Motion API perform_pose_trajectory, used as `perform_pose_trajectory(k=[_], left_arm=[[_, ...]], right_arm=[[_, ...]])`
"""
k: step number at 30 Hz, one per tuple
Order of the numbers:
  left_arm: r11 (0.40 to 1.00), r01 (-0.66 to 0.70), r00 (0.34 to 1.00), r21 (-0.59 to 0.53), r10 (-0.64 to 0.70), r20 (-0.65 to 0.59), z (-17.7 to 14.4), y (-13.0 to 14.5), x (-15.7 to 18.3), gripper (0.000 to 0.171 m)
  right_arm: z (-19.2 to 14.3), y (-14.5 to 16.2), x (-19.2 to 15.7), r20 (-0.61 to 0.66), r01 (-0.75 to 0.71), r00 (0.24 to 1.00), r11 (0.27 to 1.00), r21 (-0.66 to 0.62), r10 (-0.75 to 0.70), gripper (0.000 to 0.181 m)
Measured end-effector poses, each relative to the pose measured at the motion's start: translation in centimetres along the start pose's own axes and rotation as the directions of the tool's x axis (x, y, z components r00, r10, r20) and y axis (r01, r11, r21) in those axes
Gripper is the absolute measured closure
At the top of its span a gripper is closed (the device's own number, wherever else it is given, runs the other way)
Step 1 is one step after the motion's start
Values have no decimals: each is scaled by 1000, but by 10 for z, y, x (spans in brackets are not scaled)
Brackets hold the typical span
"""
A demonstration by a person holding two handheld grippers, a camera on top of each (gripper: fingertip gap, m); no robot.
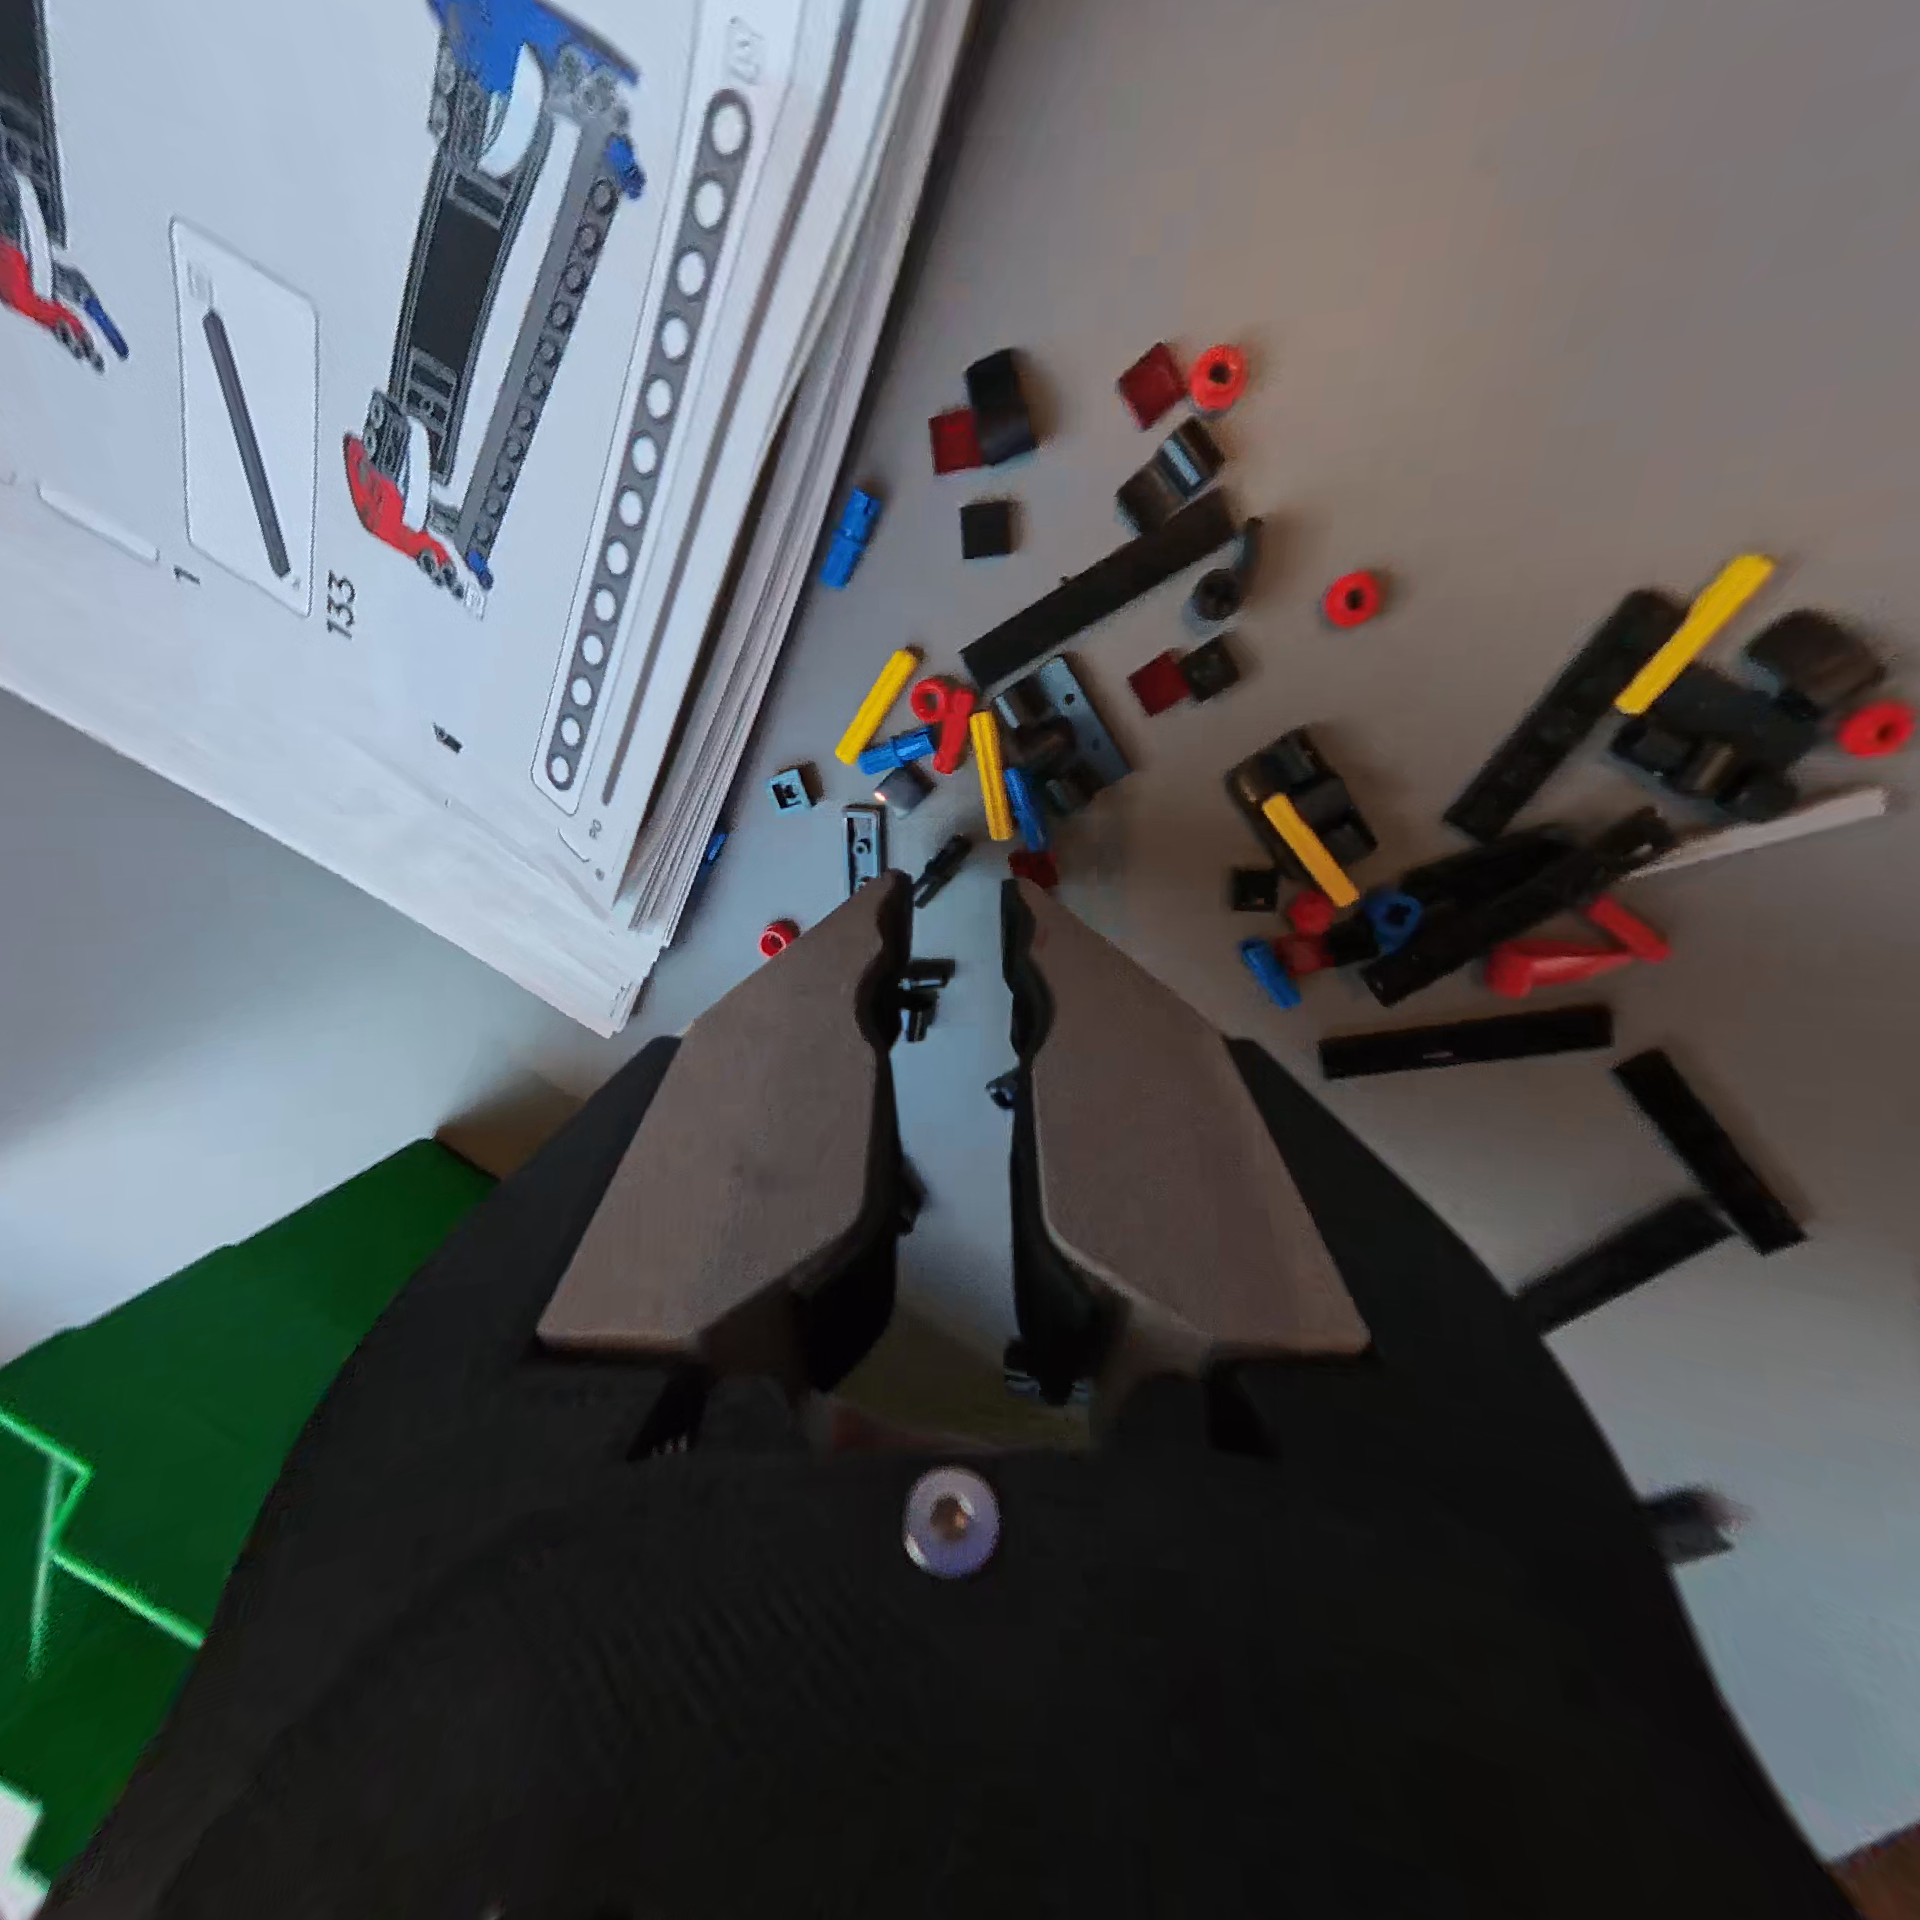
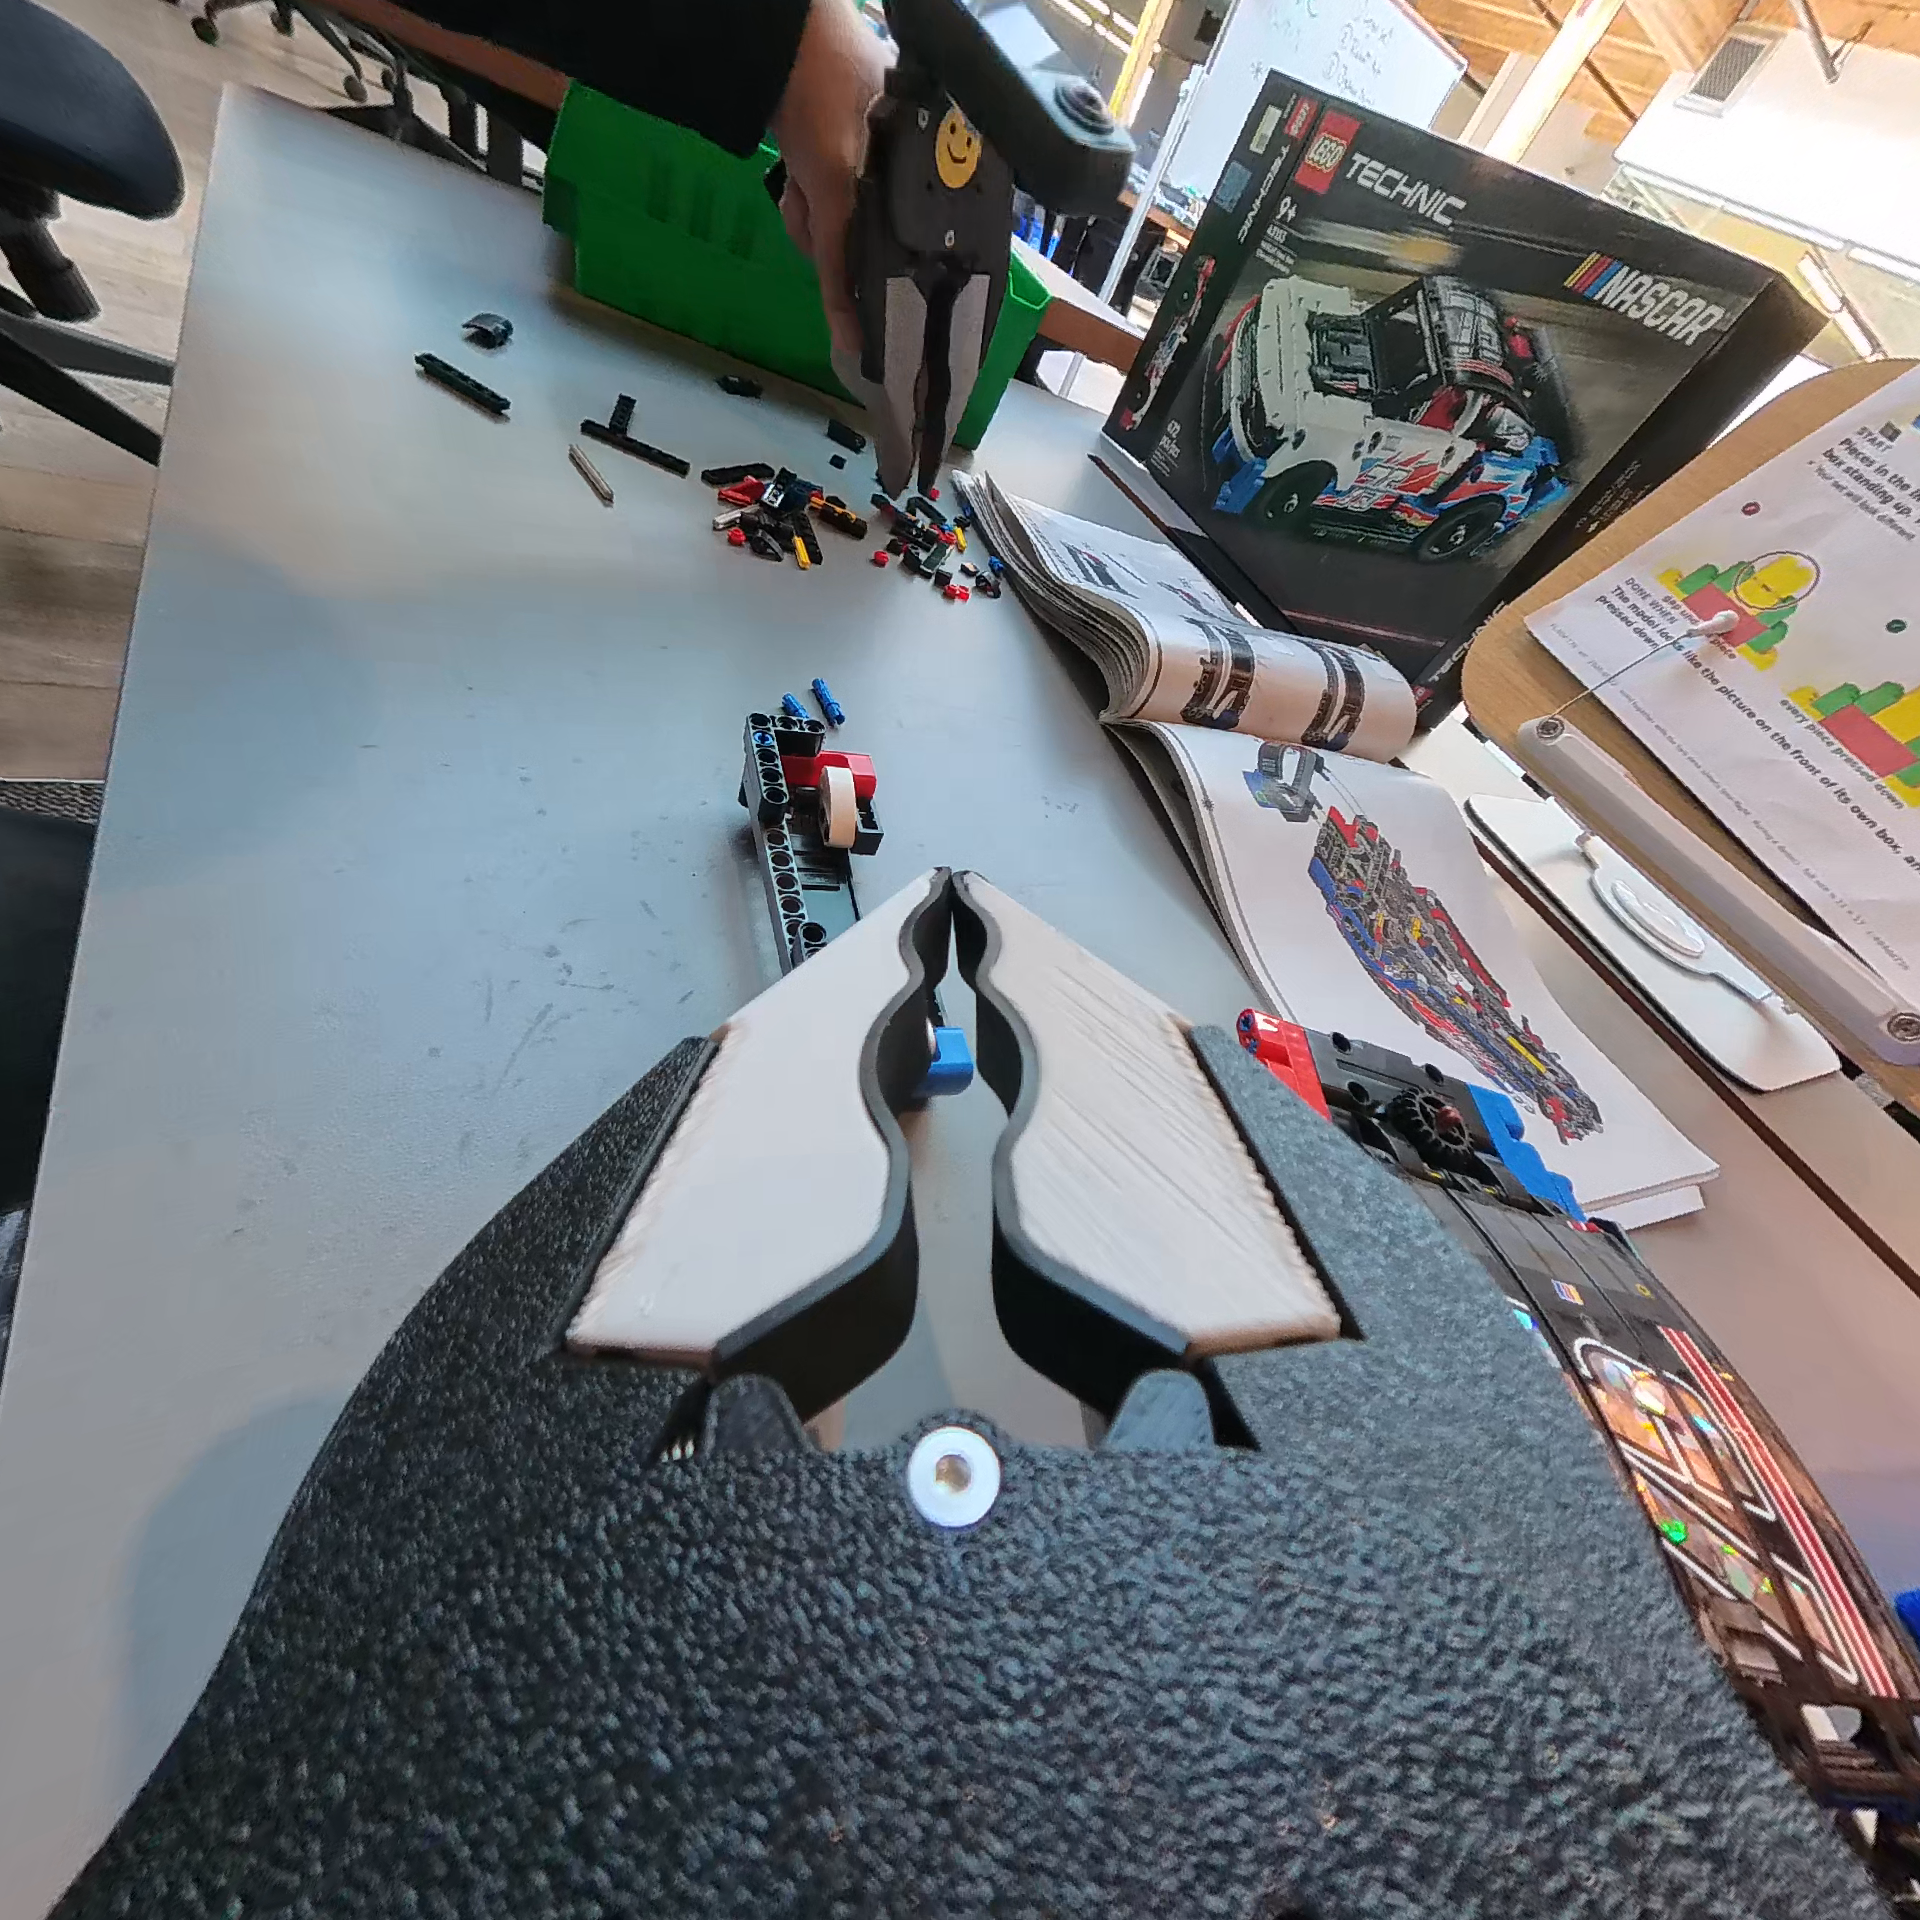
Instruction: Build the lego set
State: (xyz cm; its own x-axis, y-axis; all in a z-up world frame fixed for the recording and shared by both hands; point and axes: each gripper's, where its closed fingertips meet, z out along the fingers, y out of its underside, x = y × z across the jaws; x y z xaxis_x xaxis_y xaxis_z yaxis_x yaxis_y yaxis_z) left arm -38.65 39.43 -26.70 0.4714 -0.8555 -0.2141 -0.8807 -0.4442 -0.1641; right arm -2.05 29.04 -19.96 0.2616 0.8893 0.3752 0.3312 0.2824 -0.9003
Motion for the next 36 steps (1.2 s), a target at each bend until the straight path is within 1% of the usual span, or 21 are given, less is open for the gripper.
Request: perform_pose_trajectory(k=[5, 13, 17, 19, 20, 22, 24, 26, 28, 29, 32, 34, 36], left_arm=[[999, -49, 999, 2, 49, 11, -6, -2, -5, 159], [996, -83, 995, -31, 82, -51, 6, 1, -4, 166], [997, -69, 996, -28, 67, -66, 8, -1, -2, 168], [997, -64, 996, -47, 60, -67, 7, 2, -1, 168], [996, -63, 996, -65, 59, -68, 6, 4, 0, 168], [997, -60, 997, -52, 56, -58, -1, 0, 2, 168], [999, -42, 997, 2, 42, -60, -15, -17, 9, 168], [994, -70, 995, 86, 76, -67, -33, -49, 26, 169], [977, -130, 983, 170, 150, -110, -45, -88, 59, 168], [967, -169, 972, 192, 196, -130, -47, -104, 78, 168], [934, -296, 927, 200, 331, -177, -40, -139, 128, 168], [920, -345, 904, 188, 380, -198, -29, -152, 150, 168], [912, -372, 888, 174, 404, -218, -20, -160, 164, 168]], right_arm=[[1, 0, 1, 2, -7, 1000, 1000, -3, 7, 181], [1, 1, 2, 3, -21, 1000, 1000, -2, 21, 181], [1, 1, 2, 6, -20, 1000, 1000, -3, 20, 181], [1, 0, 1, 7, -17, 1000, 1000, -2, 17, 181], [1, 0, 1, 8, -16, 1000, 1000, -1, 16, 181], [1, 0, 1, 9, -14, 1000, 1000, 2, 14, 181], [1, -1, 1, 8, -12, 1000, 1000, 6, 12, 181], [1, -2, 1, 7, -11, 1000, 1000, 8, 11, 181], [1, -2, 1, 5, -11, 1000, 1000, 11, 11, 181], [1, -2, 1, 4, -11, 1000, 1000, 12, 11, 181], [0, -2, 0, 3, -5, 1000, 1000, 14, 5, 181], [0, -2, 0, 2, 3, 1000, 1000, 10, -3, 181], [1, -1, -1, 2, 12, 1000, 1000, 5, -12, 181]])
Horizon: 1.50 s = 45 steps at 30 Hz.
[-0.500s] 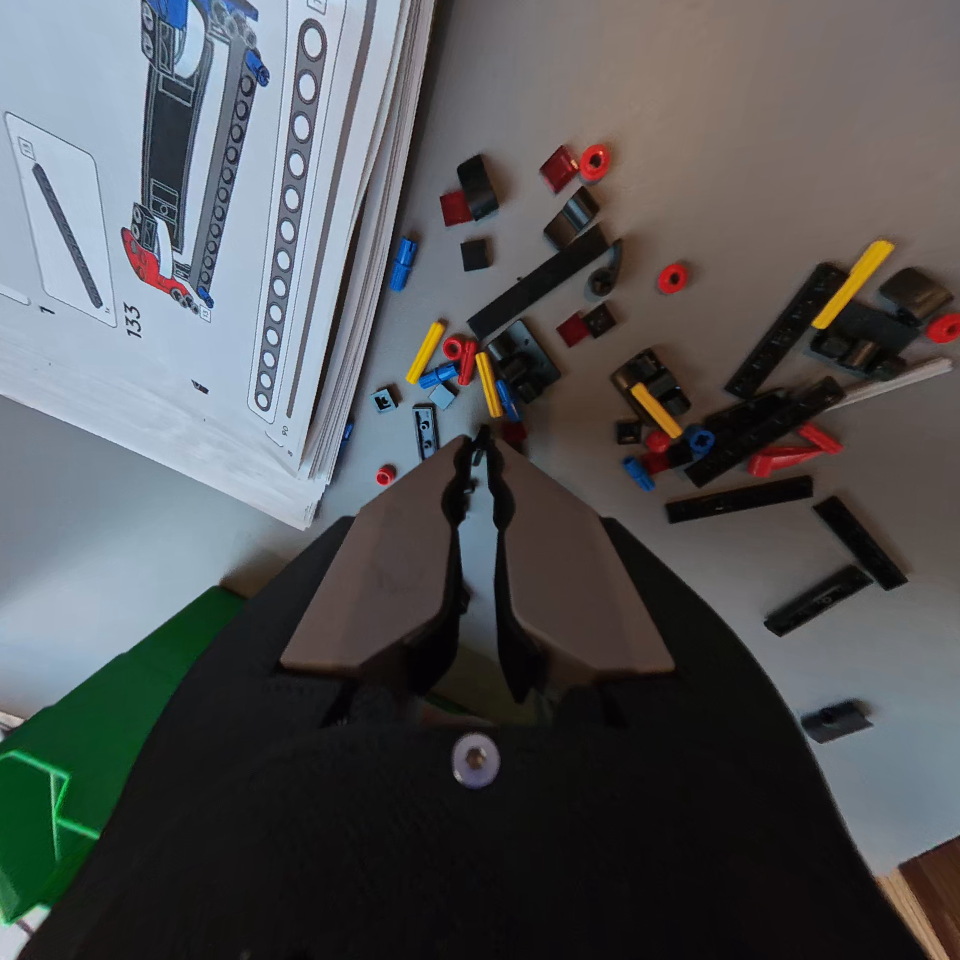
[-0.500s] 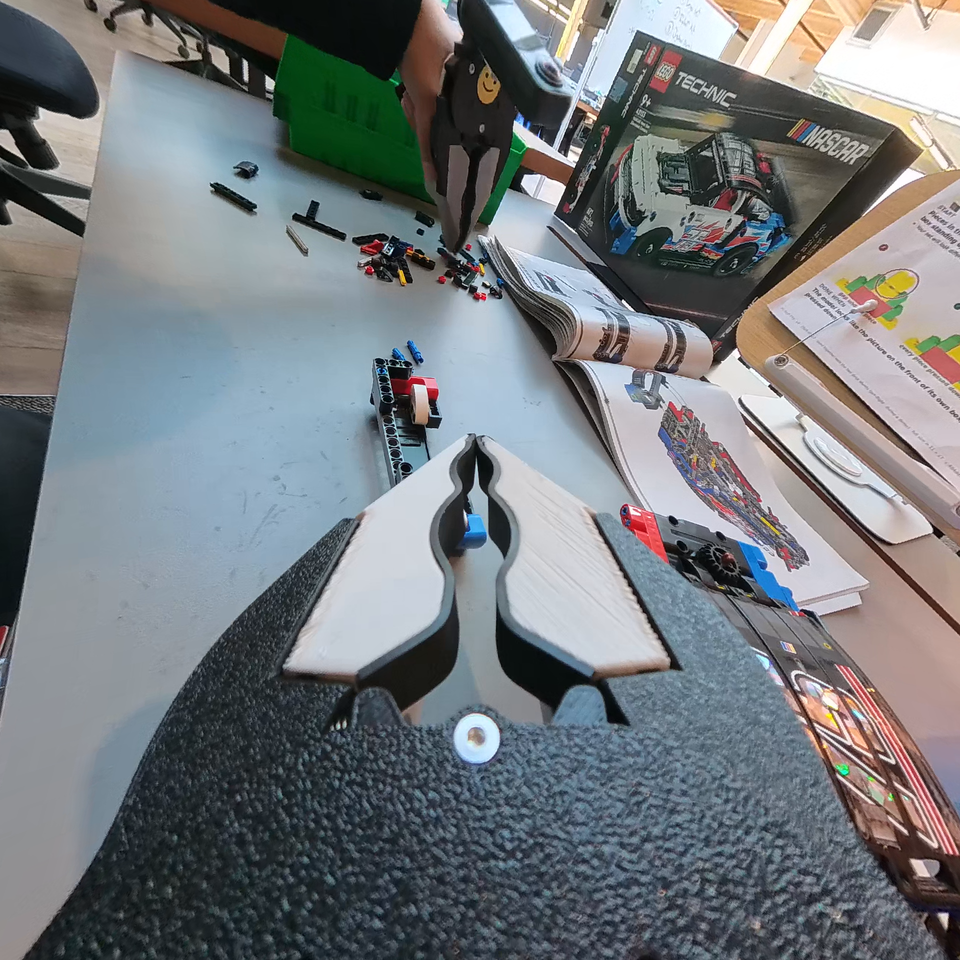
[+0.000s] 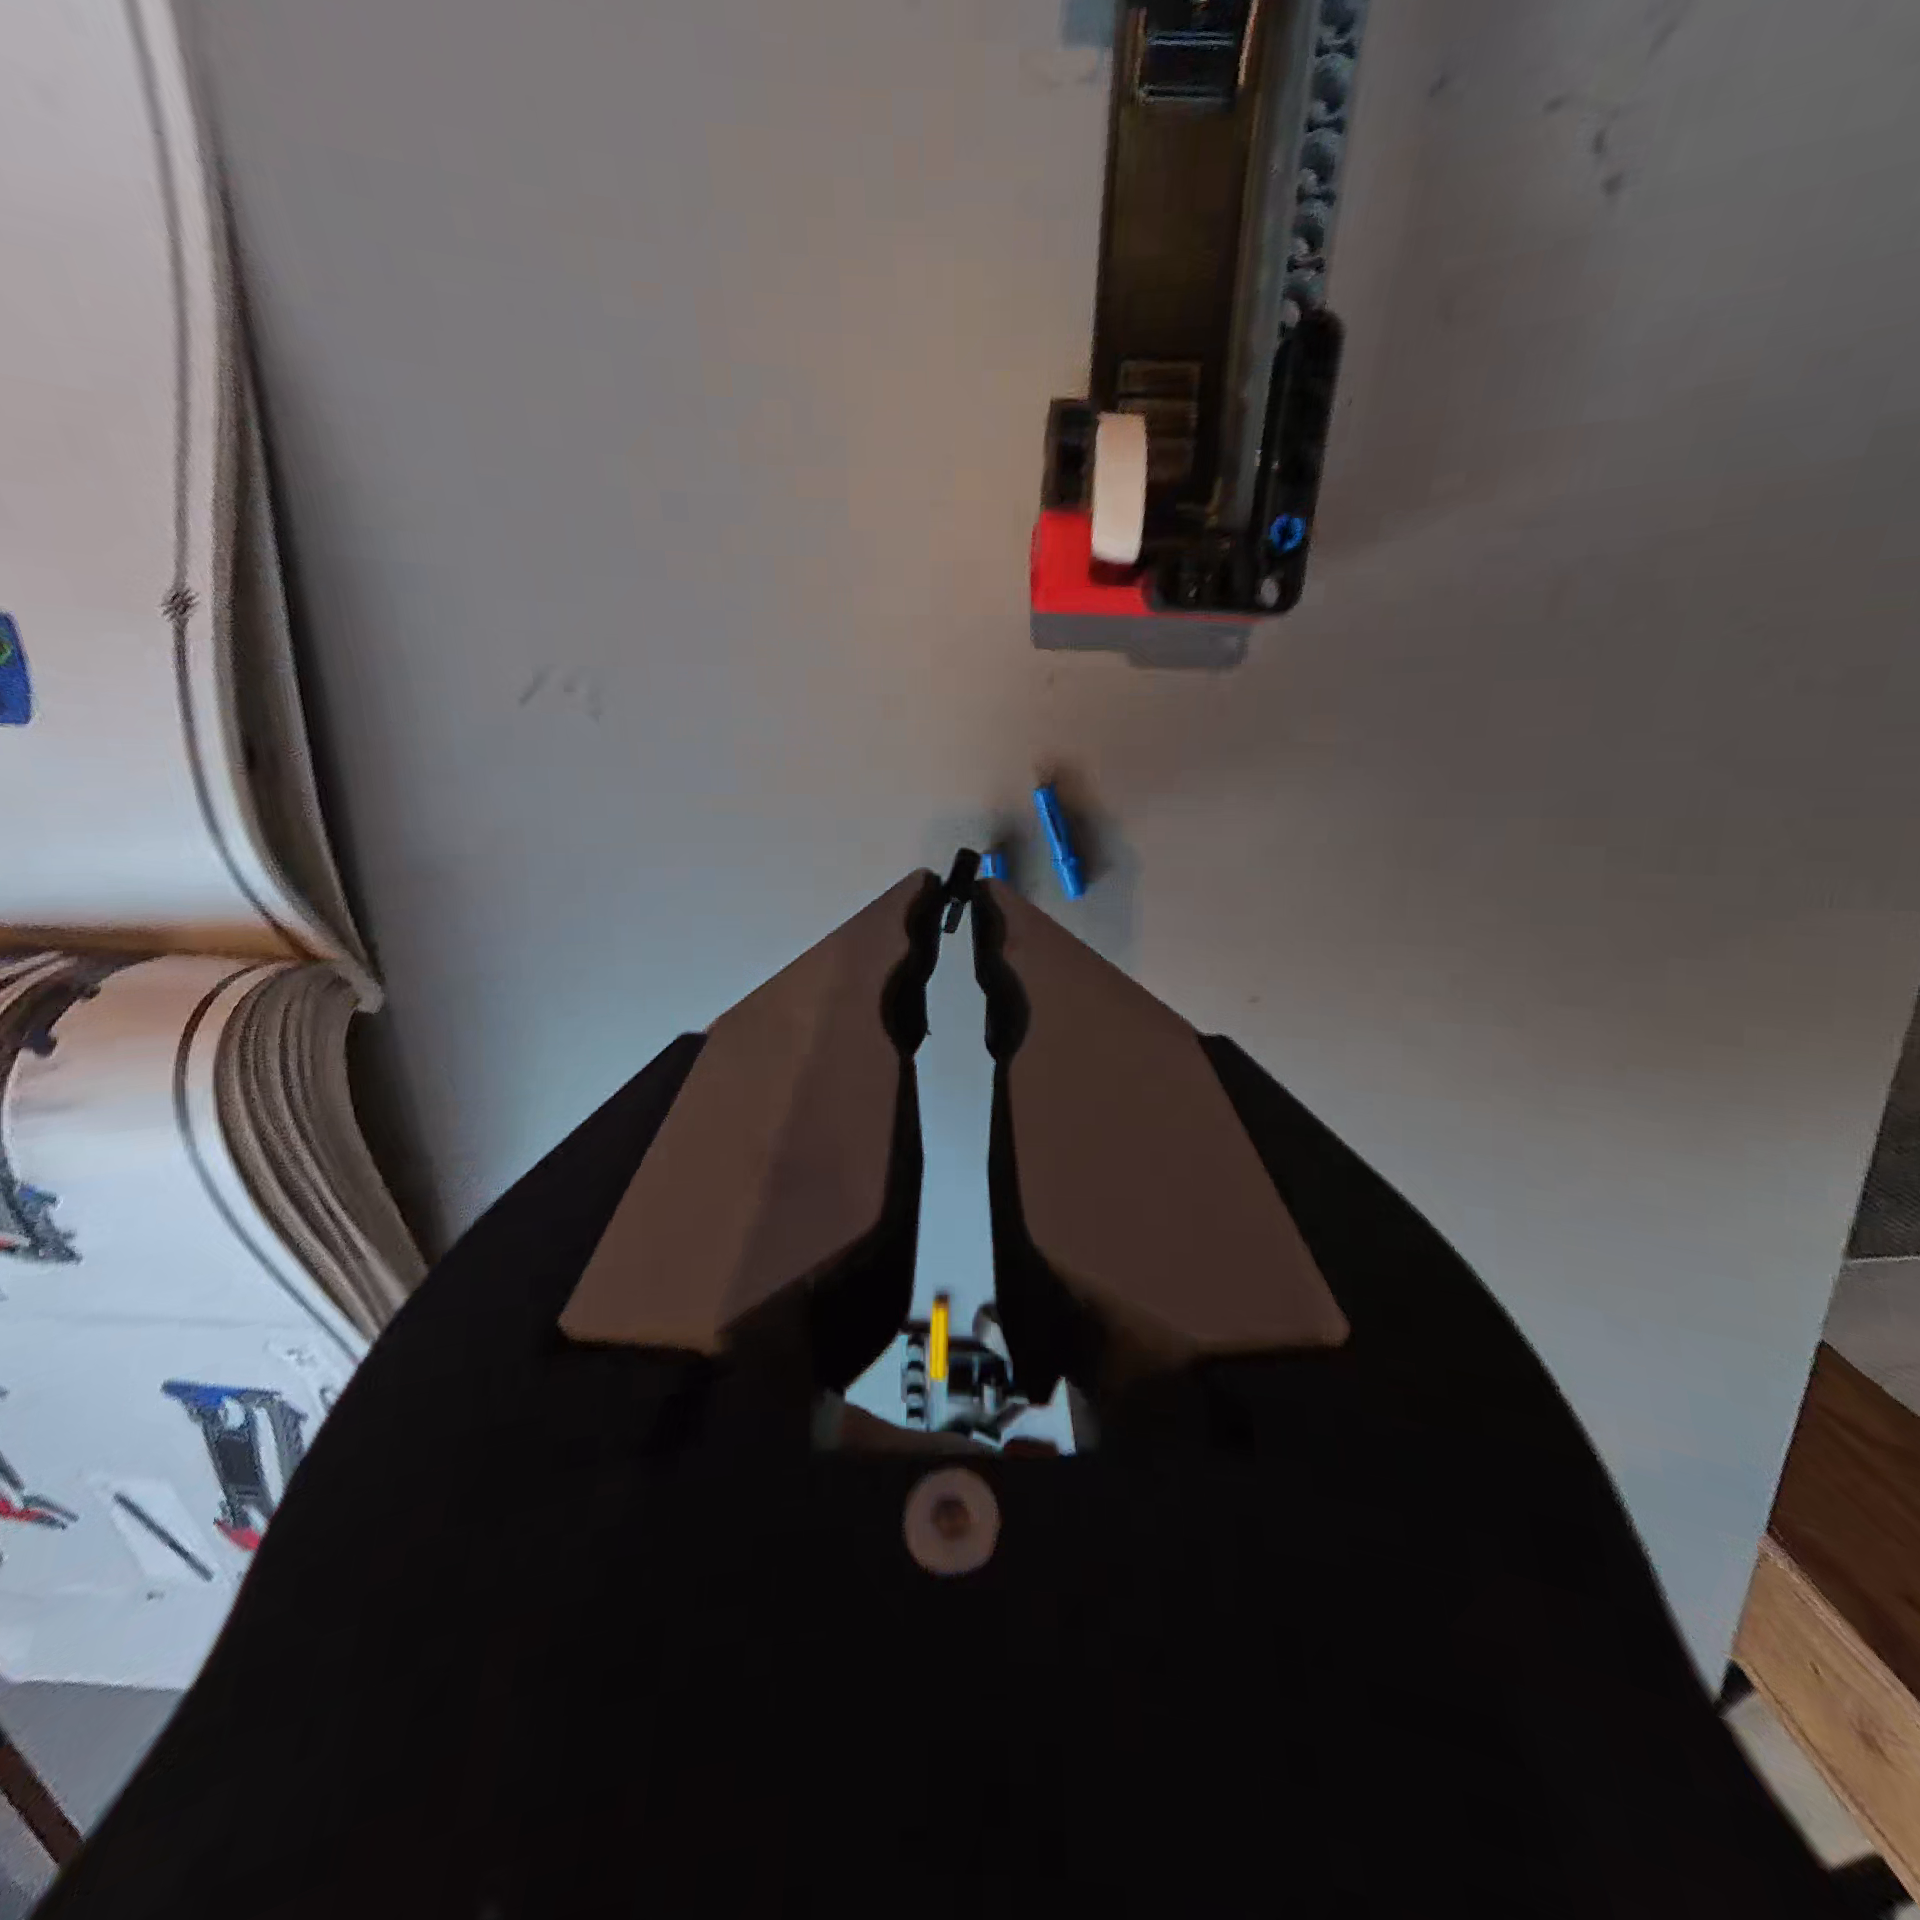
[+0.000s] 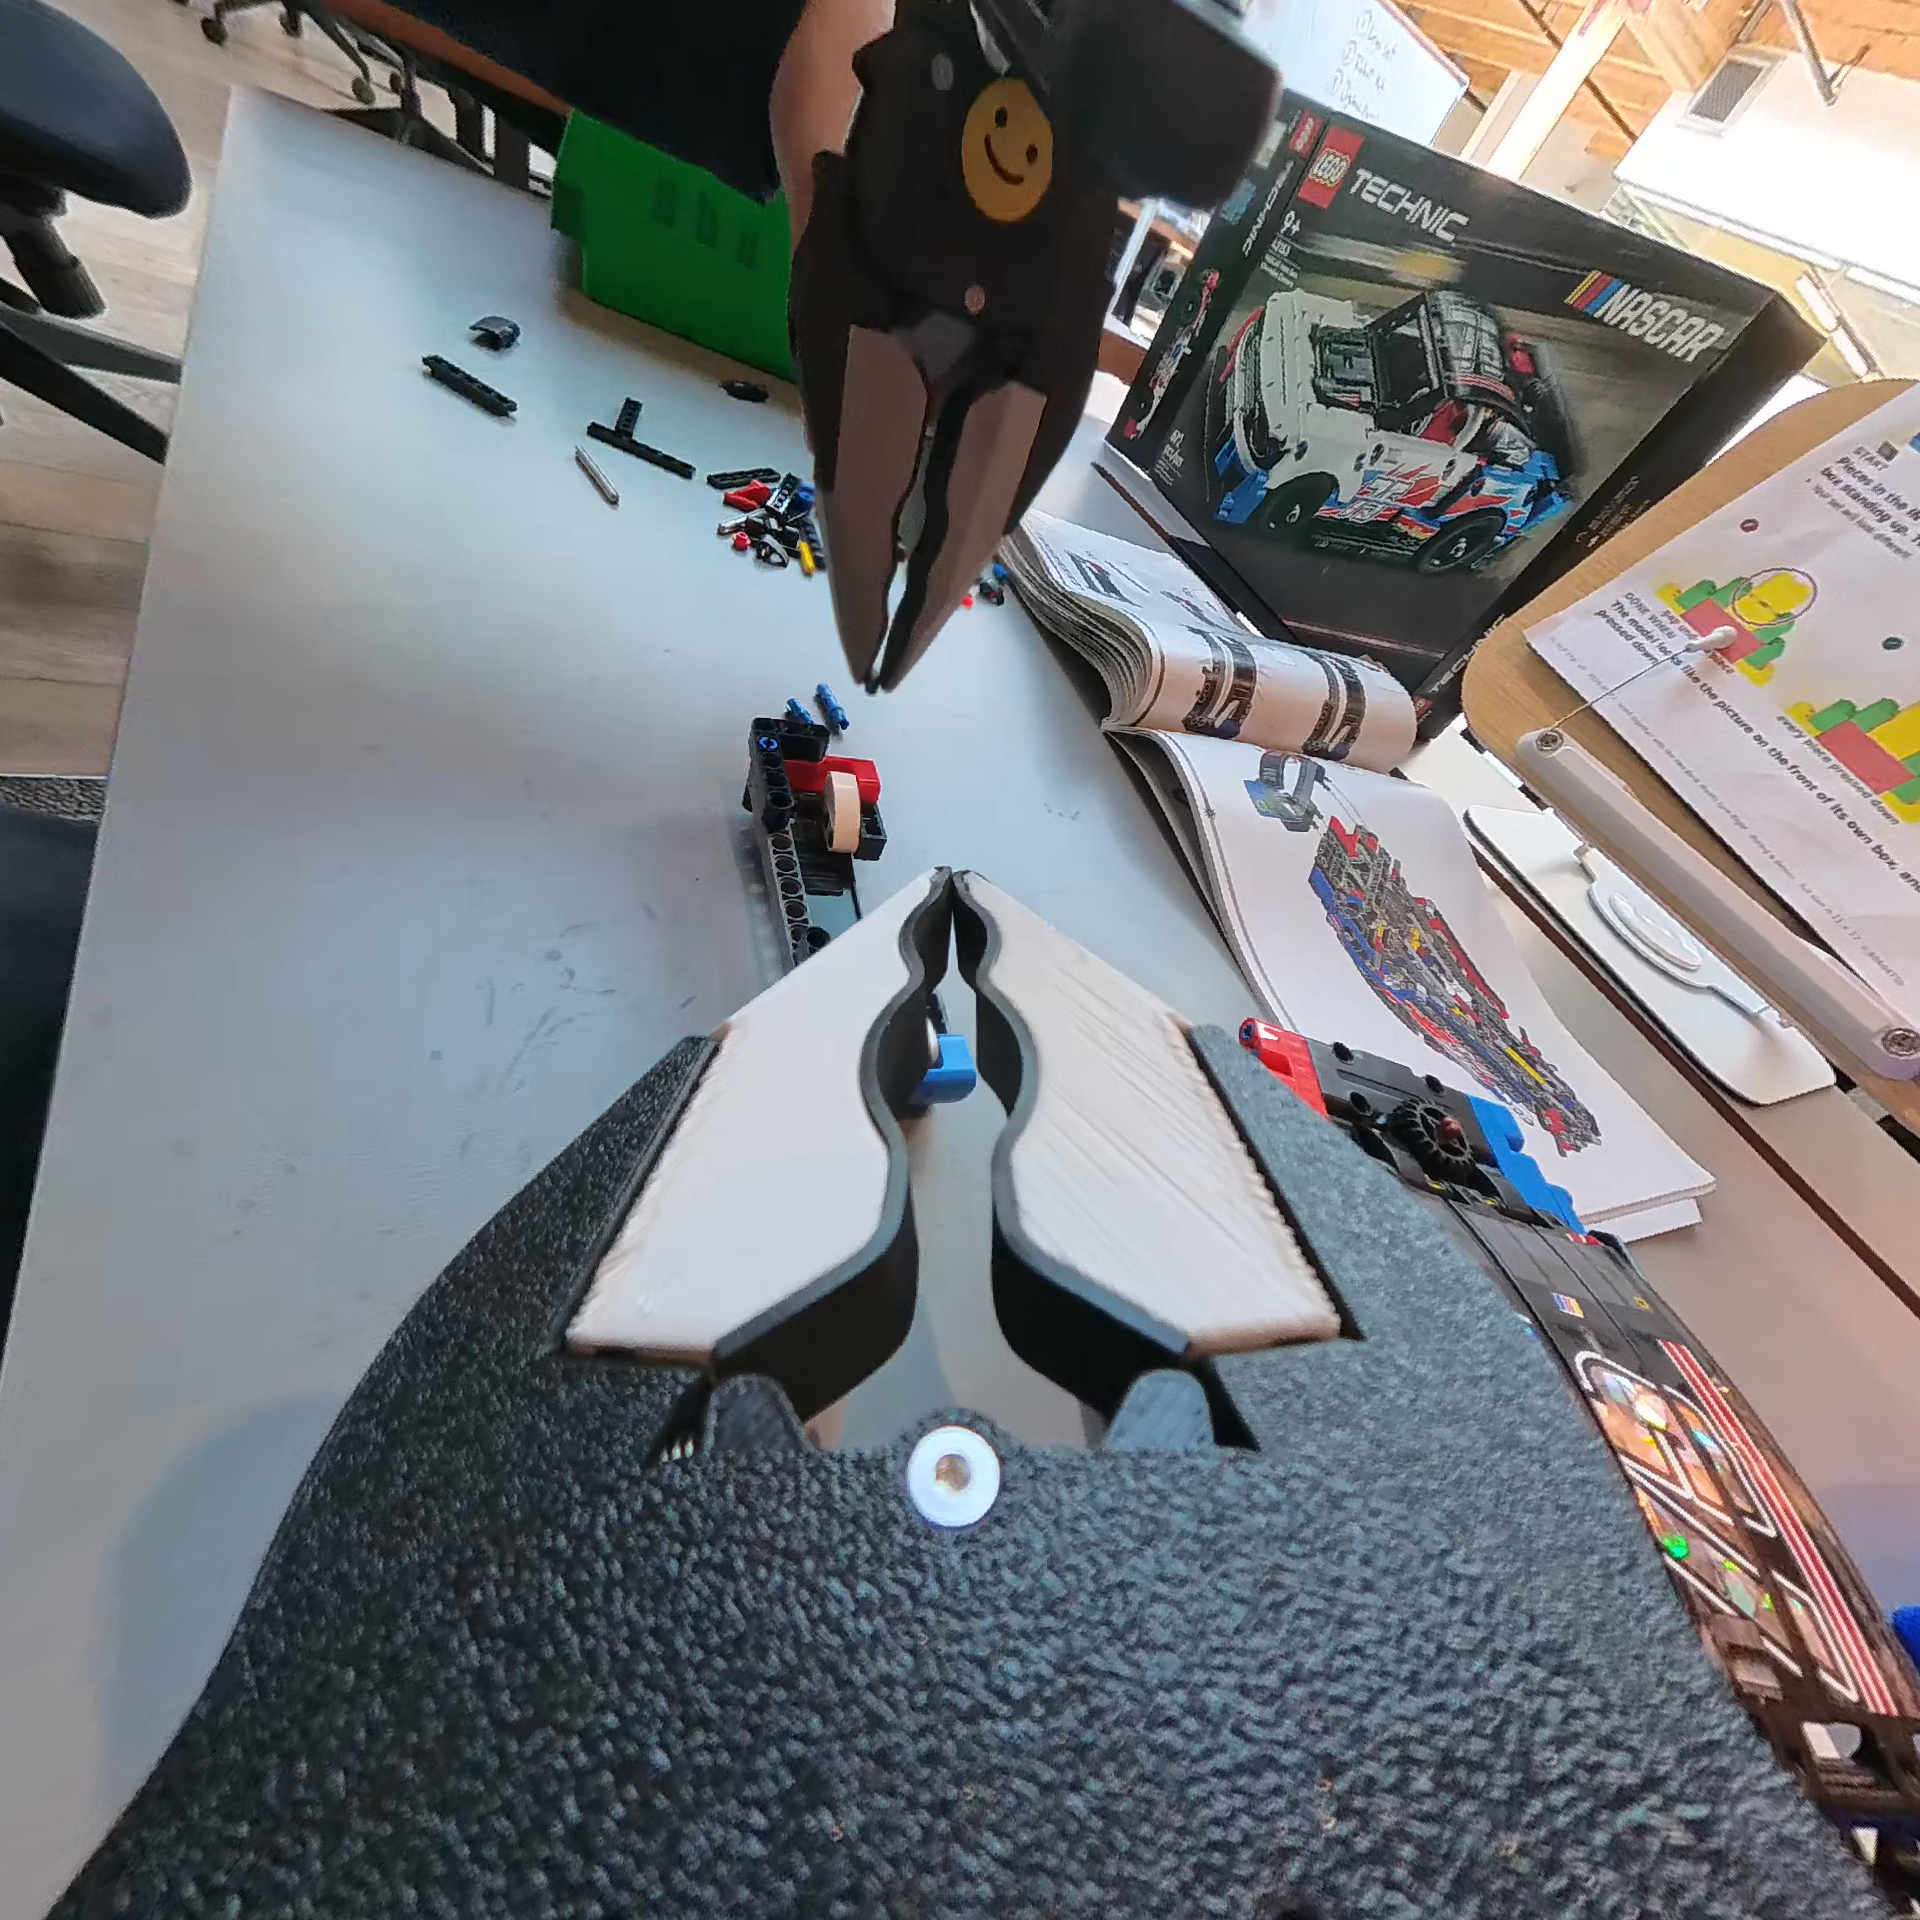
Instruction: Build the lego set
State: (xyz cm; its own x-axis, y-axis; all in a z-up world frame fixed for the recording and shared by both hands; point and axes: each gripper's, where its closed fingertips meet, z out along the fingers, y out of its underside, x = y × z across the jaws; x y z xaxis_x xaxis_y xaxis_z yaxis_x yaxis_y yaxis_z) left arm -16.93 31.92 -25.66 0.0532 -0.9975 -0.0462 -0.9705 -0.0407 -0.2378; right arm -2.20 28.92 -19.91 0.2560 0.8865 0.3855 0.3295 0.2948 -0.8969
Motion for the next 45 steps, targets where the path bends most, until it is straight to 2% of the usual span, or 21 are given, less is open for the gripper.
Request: perform_pose_trajectory(k=[5, 11, 14, 17, 20, 22, 24, 26, 27, 28, 30, 32, 34, 35, 37, 39, 42, 45], left_arm=[[999, 29, 998, -13, -30, -53, 11, -4, 7, 168], [995, 98, 991, -36, -101, -84, 14, 2, 9, 156], [990, 107, 993, -88, -111, -39, -9, 21, 7, 155], [967, 233, 972, -105, -230, 48, -54, 62, -8, 142], [904, 420, 886, -81, -389, 251, -100, 126, -39, 148], [810, 584, 752, -49, -517, 409, -122, 177, -58, 147], [728, 686, 656, 14, -627, 420, -125, 207, -59, 150], [644, 760, 532, 89, -694, 485, -123, 233, -70, 159], [627, 772, 526, 104, -721, 451, -114, 235, -70, 153], [643, 758, 555, 111, -725, 407, -104, 231, -68, 149], [697, 714, 617, 64, -670, 413, -89, 232, -70, 141], [776, 630, 718, -6, -580, 385, -74, 228, -69, 128], [868, 491, 832, -75, -442, 335, -62, 218, -65, 131], [902, 422, 870, -95, -373, 323, -59, 212, -66, 139], [912, 376, 896, -165, -313, 315, -57, 214, -73, 142], [903, 385, 906, -191, -330, 265, -54, 217, -77, 147], [878, 400, 910, -262, -348, 226, -49, 234, -82, 149], [872, 419, 905, -253, -379, 192, -43, 238, -87, 154]], right_arm=[[0, 0, -1, -1, 5, 1000, 1000, -1, -5, 181], [-1, 0, -2, 2, 9, 1000, 1000, 0, -9, 181], [-2, 0, -1, -2, 3, 1000, 1000, 1, -3, 181], [-3, -1, -1, 1, -1, 1000, 1000, 8, 1, 181], [-3, -2, -2, 10, -1, 1000, 1000, 10, 1, 181], [-2, -2, -4, 15, 5, 1000, 1000, 9, -6, 181], [-1, -2, -5, 17, 10, 1000, 1000, 5, -10, 181], [-1, -1, -4, 15, 6, 1000, 1000, 2, -6, 181], [0, -1, -3, 13, -1, 1000, 1000, 0, 1, 181], [0, 0, -2, 11, -9, 1000, 1000, -2, 9, 181], [0, 1, 0, 7, -21, 1000, 1000, -5, 21, 181], [1, 1, 0, 8, -21, 1000, 1000, -11, 21, 181], [1, 2, -2, 13, -8, 1000, 1000, -18, 8, 181], [2, 3, -3, 15, 1, 1000, 1000, -21, -1, 181], [3, 4, -5, 17, 14, 1000, 999, -32, -13, 181], [4, 5, -5, 19, 17, 1000, 999, -41, -16, 181], [4, 6, -5, 25, 9, 1000, 999, -43, -8, 181], [4, 6, -5, 28, 5, 1000, 999, -42, -4, 181]])
